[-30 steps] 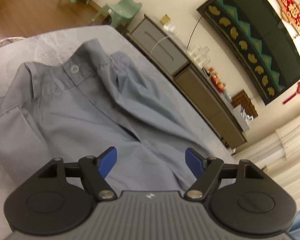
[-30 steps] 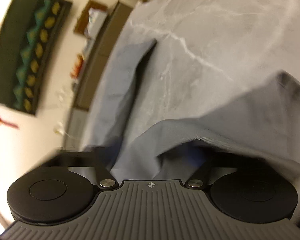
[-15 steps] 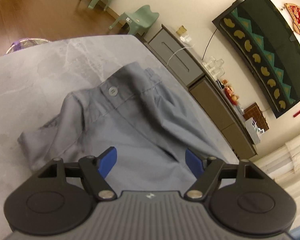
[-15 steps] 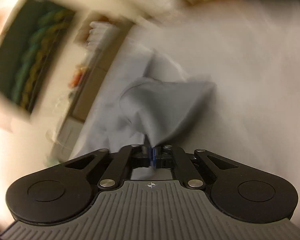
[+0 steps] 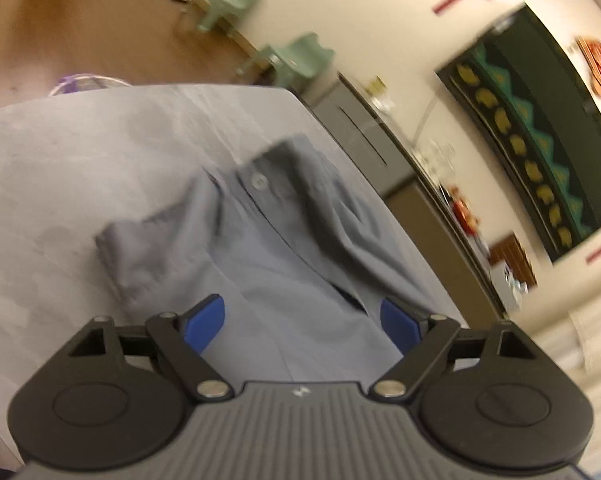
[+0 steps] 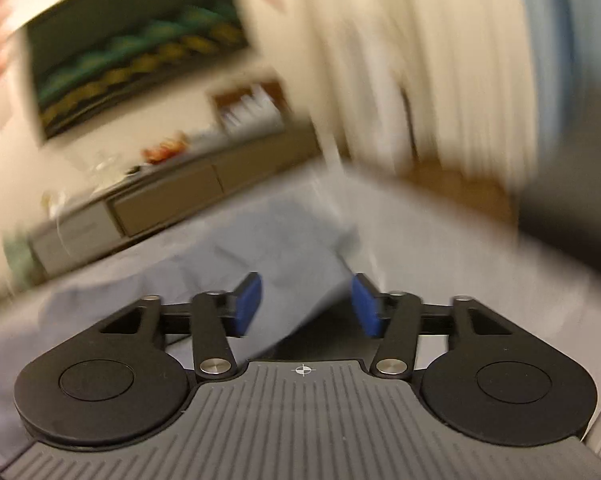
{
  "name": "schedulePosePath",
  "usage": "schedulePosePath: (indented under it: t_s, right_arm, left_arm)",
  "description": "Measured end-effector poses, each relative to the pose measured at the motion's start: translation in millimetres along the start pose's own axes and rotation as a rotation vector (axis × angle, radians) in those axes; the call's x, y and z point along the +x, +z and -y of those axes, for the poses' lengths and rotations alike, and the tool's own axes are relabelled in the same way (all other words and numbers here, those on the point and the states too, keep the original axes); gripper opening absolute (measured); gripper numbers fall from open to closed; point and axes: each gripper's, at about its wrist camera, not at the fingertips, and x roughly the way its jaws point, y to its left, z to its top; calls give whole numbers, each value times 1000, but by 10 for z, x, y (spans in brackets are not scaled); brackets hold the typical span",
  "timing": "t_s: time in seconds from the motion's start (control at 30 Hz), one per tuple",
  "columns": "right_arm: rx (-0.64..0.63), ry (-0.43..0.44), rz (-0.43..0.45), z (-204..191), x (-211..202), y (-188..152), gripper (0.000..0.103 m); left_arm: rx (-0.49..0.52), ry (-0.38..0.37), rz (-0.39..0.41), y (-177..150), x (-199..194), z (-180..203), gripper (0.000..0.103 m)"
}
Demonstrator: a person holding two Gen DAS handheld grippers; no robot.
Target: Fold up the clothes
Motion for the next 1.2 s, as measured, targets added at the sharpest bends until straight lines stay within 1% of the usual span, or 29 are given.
schedulePosePath:
  t_s: [0.03, 0.07, 0.1, 0.13, 0.2, 0.27, 0.3, 0.37, 0.4, 0.47, 0.5, 0.53, 0.6, 0.63, 0.67, 0.77, 0.8, 0.83, 0.87, 0.97, 1.0, 1.1, 1.13, 1.2]
  right_arm:
    - [-78, 96, -2, -203, -80, -6, 74]
    - [-151, 208, -30, -436, -140, -27, 80]
    - [-225, 322, -65, -684, -195, -54, 80]
    - [-297, 406, -84, -935, -242, -81, 80]
    - [-441, 525, -97, -1474, -279, -157, 83]
    - [-586, 640, -107, -2021, -307, -239, 88]
    - [-675, 690, -120, -2290, -252, -291, 89]
    - [-892, 753, -191, -2841, -8, -491, 91]
    - [-967, 772, -230, -3040, 108, -588, 91]
    - [-1076, 799, -306, -3348, 328, -771, 90]
    - [-1131, 812, -344, -3502, 437, -862, 83]
    - [-1152, 832, -404, -3625, 546, -915, 75]
    - [-1109, 891, -546, -3724, 747, -892, 0]
    - [-1099, 902, -536, -3732, 742, -827, 0]
    - [-1099, 902, -477, -3721, 675, -734, 0]
    - [-982, 916, -215, -3425, 241, -197, 0]
    - [-966, 914, -157, -3310, 120, -126, 0]
    - [-968, 910, -117, -3193, 18, -126, 0]
    - [-969, 905, -78, -3076, -83, -126, 0]
    - [-1036, 866, -33, -2818, -164, -502, 0]
    - [-1028, 855, -25, -2774, -162, -604, 0]
    - [-973, 833, -2, -2691, -139, -836, 0]
    - [-960, 831, 12, -2682, -169, -871, 0]
    - [-934, 833, 30, -2644, -229, -928, 0]
  left_arm:
    - [-17, -3, 1, 10, -6, -20, 88]
    - [-30, -9, -2, 9, -6, -28, 88]
    - [-40, -18, -8, 2, -2, -28, 88]
    - [-44, -26, -14, -6, 5, -23, 88]
    - [-33, -45, -32, -31, 25, 23, 89]
    - [-15, -66, -55, -52, 56, 64, 91]
    - [-8, -74, -67, -65, 75, 76, 91]
    - [-6, -71, -76, -88, 95, 76, 91]
    - [-7, -67, -79, -99, 104, 73, 91]
    - [-10, -73, -85, -101, 109, 61, 91]
    - [-12, -77, -88, -99, 111, 54, 91]
    - [-13, -82, -91, -94, 113, 50, 91]
    - [-14, -92, -97, -85, 121, 44, 91]
    - [-18, -97, -96, -85, 124, 45, 91]
    - [-23, -103, -95, -85, 124, 46, 91]
    - [-39, -136, -97, -97, 126, 57, 91]
    - [-41, -161, -113, -106, 150, 78, 92]
    - [-38, -178, -134, -122, 192, 111, 94]
    - [-34, -188, -156, -140, 241, 149, 95]
    - [-19, -204, -230, -224, 393, 256, 95]
    - [-14, -204, -256, -261, 444, 290, 95]
    - [24, -157, -299, -371, 545, 348, 93]
    - [32, -140, -308, -388, 584, 360, 90]
    - [42, -110, -335, -390, 720, 404, 83]
